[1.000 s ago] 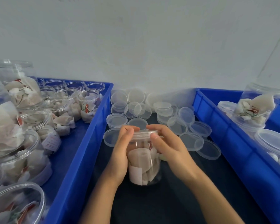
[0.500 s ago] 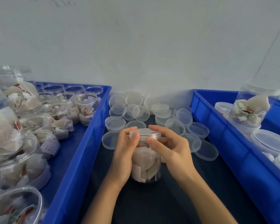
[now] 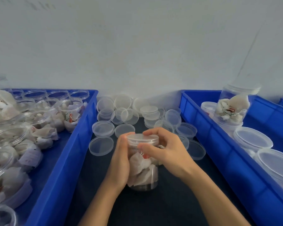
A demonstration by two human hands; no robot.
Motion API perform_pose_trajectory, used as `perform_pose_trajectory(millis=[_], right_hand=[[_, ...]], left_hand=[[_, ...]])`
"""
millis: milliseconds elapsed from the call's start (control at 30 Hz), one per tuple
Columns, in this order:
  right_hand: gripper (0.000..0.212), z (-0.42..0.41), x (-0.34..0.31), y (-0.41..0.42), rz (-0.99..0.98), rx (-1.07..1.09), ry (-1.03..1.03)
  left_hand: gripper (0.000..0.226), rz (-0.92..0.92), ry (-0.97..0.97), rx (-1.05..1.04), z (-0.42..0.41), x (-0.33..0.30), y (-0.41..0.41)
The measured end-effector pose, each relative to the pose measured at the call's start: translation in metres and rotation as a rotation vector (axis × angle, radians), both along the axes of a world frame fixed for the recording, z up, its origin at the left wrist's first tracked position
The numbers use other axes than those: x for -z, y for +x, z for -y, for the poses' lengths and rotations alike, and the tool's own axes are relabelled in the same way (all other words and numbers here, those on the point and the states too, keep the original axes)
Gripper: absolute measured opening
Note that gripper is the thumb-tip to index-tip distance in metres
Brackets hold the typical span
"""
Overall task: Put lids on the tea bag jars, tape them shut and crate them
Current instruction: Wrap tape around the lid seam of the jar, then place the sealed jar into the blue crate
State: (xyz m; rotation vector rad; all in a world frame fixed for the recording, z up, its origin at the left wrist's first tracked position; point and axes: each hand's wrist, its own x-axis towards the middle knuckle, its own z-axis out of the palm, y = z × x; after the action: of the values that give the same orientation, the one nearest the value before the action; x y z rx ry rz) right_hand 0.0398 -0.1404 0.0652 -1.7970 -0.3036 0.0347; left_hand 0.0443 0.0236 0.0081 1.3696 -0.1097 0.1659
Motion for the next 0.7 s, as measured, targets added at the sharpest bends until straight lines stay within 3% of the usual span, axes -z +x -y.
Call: perform_pose_trajectory(millis=[133, 267, 300, 367, 433, 533, 700], right_hand=[[0.059, 0.017, -0.007, -0.003, 0.099, 0.157, -0.203], [0.064, 0.034, -0.018, -0.01, 0.138, 0.2, -0.351], [0.063, 0.038, -0.022, -0.013, 0.151, 0.227, -0.386], [0.061, 0.045, -0.03, -0.02, 0.181, 0.286, -0.438], [0.059, 0.054, -0.042, -0.029, 0.222, 0.329, -0.473], [0.061, 0.073, -0.071, -0.046, 0.322, 0.423, -0.539], [0.059, 0.125, -0.135, -0.072, 0.479, 0.629, -0.572]], left_hand=[[0.044, 0.096, 0.148, 0.11, 0.008, 0.001, -0.011], [0.029, 0.03, 0.155, 0.245, 0.021, -0.006, -0.001], [0.029, -0.01, 0.163, 0.302, 0.023, -0.007, -0.001], [0.044, 0.08, 0.264, 0.416, 0.03, -0.011, -0.012], [0.044, 0.159, 0.342, 0.381, 0.041, -0.02, -0.023], [0.045, 0.293, 0.305, 0.337, 0.069, -0.045, -0.031], [0.054, 0.382, 0.222, 0.448, 0.137, -0.097, -0.03]])
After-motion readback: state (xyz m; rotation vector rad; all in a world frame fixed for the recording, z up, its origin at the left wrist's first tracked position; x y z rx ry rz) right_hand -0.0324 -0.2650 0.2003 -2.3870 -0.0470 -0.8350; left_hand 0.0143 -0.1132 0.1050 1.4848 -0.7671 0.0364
